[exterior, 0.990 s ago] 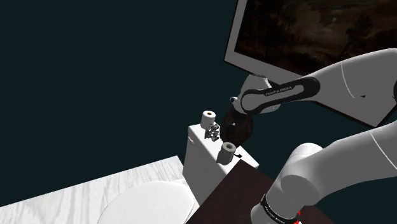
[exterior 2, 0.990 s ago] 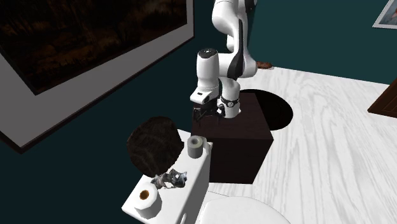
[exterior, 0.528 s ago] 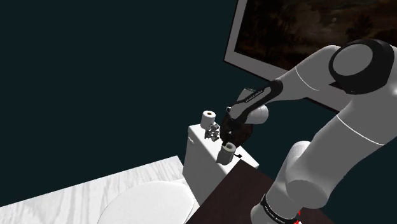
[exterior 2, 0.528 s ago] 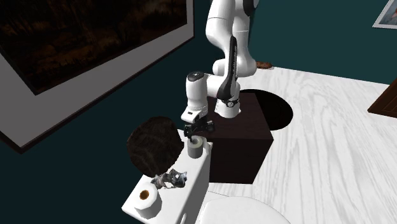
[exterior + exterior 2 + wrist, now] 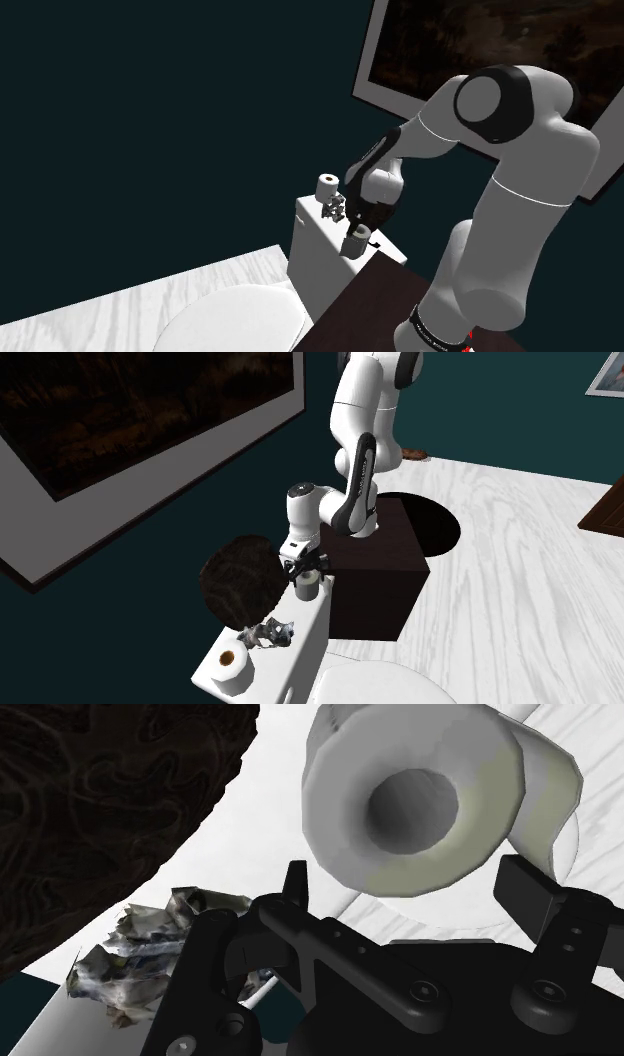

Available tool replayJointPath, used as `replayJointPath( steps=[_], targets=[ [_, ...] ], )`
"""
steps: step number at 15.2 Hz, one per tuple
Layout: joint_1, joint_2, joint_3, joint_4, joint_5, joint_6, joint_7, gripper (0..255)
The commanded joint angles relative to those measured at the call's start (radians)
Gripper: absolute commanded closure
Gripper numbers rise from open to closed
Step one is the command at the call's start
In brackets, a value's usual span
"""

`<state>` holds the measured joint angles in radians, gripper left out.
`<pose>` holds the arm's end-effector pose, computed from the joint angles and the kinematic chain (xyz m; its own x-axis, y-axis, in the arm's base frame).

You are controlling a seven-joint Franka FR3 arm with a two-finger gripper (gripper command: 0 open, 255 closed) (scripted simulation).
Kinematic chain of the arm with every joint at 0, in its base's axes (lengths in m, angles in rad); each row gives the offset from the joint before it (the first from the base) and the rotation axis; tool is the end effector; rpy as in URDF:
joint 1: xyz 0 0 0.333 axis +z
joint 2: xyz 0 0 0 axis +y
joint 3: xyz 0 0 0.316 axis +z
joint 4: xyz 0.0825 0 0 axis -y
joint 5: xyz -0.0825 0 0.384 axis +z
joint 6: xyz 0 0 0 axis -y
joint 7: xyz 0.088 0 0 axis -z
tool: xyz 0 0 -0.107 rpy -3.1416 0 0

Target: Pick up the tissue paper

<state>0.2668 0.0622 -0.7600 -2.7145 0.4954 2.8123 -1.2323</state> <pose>0.3431 -0.2160 0.2161 0.9528 0.2688 0.1413 0.2740 -0.9616 -0.0184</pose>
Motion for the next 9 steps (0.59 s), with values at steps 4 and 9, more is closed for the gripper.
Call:
replayJointPath(
  steps=[4, 9],
  targets=[
    [-0.028, 0.066, 0.057, 0.018, 0.165, 0.015, -0.125, 255],
    [-0.026, 0.065, 0.057, 0.017, 0.164, 0.015, -0.123, 255]
  ],
)
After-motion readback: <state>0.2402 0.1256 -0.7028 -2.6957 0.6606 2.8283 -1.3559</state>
